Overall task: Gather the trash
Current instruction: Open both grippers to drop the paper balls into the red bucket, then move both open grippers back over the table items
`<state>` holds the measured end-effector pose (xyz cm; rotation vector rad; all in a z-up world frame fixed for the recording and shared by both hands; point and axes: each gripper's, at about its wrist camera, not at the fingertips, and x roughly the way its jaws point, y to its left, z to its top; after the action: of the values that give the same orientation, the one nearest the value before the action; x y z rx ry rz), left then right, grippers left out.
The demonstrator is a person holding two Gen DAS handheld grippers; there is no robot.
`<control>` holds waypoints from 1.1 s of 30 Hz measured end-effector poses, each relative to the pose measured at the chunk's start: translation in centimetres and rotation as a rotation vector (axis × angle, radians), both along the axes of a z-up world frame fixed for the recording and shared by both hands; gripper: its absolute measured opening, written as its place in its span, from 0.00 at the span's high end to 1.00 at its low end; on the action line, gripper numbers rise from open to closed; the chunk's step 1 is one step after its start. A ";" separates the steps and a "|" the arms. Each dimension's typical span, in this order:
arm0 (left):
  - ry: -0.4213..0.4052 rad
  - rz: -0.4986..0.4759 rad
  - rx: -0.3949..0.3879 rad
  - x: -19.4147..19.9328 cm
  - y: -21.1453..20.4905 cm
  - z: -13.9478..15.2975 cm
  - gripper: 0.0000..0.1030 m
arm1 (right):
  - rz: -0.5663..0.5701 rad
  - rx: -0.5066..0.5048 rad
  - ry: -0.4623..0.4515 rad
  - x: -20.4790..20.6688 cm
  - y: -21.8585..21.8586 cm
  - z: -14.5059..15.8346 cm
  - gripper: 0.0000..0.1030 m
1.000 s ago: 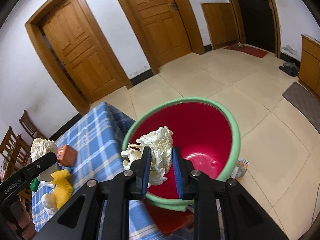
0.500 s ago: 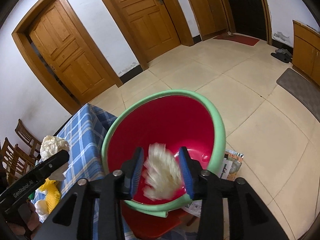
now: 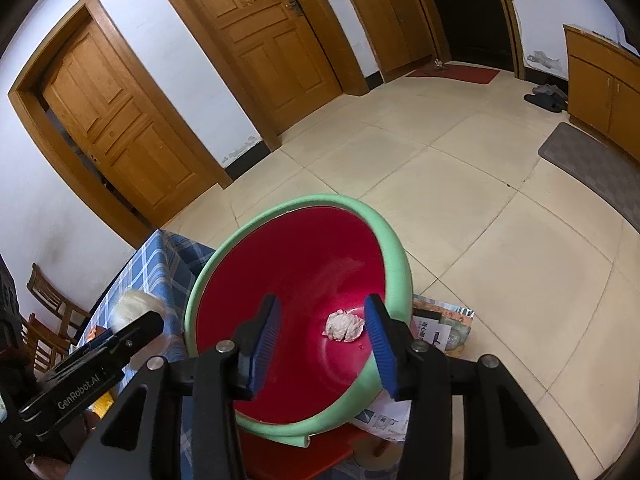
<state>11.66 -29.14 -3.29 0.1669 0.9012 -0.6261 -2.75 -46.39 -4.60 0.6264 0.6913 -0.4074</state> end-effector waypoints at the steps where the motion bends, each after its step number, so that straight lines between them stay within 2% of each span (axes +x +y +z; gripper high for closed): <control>1: -0.001 -0.001 0.003 -0.1 -0.2 0.0 0.37 | -0.001 0.002 0.000 0.0 0.0 0.0 0.53; 5: 0.001 0.002 0.003 -0.3 -0.4 -0.1 0.30 | -0.003 0.011 -0.003 0.0 -0.1 0.0 0.51; 20: 0.015 0.051 -0.018 -0.9 1.7 0.9 0.30 | 0.007 0.015 -0.016 0.0 0.4 0.5 0.41; 25: 0.010 0.079 -0.031 -1.2 3.1 1.8 0.30 | 0.021 0.010 -0.025 0.0 1.0 1.1 0.31; 33: 0.005 0.135 -0.040 -1.8 5.7 2.6 0.30 | 0.064 0.000 -0.028 0.3 2.4 2.0 0.24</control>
<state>9.90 -23.45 -0.70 0.0676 0.8956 -0.5186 -2.44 -43.99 -2.61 0.6072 0.6824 -0.3388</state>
